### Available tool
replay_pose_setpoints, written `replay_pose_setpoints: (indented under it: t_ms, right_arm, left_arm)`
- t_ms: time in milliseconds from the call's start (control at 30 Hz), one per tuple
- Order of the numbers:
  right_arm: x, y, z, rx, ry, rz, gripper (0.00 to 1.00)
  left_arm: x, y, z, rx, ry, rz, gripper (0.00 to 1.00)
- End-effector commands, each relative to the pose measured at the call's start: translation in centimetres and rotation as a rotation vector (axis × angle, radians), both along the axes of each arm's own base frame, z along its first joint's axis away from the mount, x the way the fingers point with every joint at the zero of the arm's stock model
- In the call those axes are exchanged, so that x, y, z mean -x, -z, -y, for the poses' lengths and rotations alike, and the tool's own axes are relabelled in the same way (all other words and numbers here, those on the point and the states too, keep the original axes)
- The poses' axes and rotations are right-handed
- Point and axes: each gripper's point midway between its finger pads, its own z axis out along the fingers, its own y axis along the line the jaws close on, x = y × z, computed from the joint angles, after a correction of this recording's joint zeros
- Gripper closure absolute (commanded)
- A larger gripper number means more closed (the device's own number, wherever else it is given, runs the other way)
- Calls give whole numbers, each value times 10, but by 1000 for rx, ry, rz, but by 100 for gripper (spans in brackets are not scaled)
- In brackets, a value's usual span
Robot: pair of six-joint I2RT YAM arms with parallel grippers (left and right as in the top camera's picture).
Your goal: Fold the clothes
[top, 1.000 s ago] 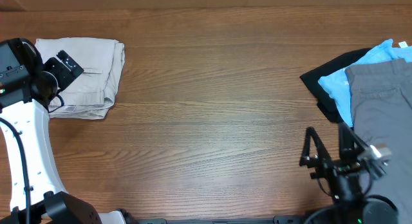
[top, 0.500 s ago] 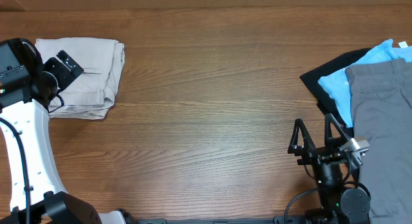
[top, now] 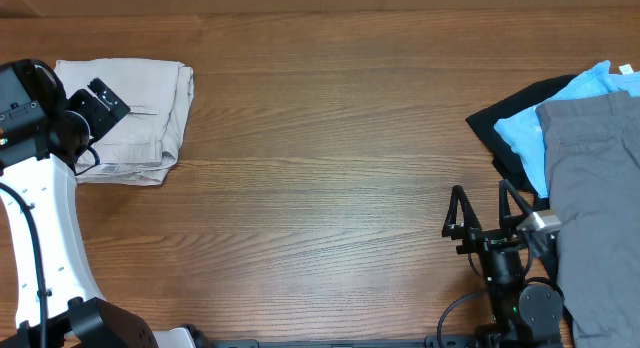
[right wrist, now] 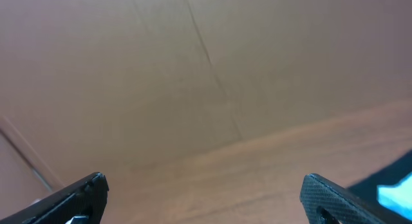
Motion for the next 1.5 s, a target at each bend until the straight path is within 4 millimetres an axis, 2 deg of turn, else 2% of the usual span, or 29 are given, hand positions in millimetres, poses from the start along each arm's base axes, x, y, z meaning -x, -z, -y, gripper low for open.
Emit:
replay_pose_setpoints:
  t_ms: [0,133,300,567,767,967,1233,1467]
  right_arm:
    - [-2,16,0,81,11,-40,0]
    - [-2,29,-2,174,2,-80,0]
    - [1,38,-19,339,-86,-73,0]
    - [1,43,-19,362,-87,-87,0]
    - [2,43,-20,452,-90,-64,0]
    - [2,43,-21,445,-95,-65,0]
    - [2,43,-19,426,-87,-71,0]
    - [-3,43,5,421,11,-92,0]
  left_arm:
    - [0,3,1,7,2,-5,0]
    - [0,3,1,7,2,-5,0]
    - [0,3,1,7,2,-5,0]
    - [0,3,1,7,2,-4,0]
    - [0,3,2,7,2,-5,0]
    - [0,3,1,7,2,-5,0]
    - [0,3,2,7,2,-5,0]
    - [0,3,2,8,2,-5,0]
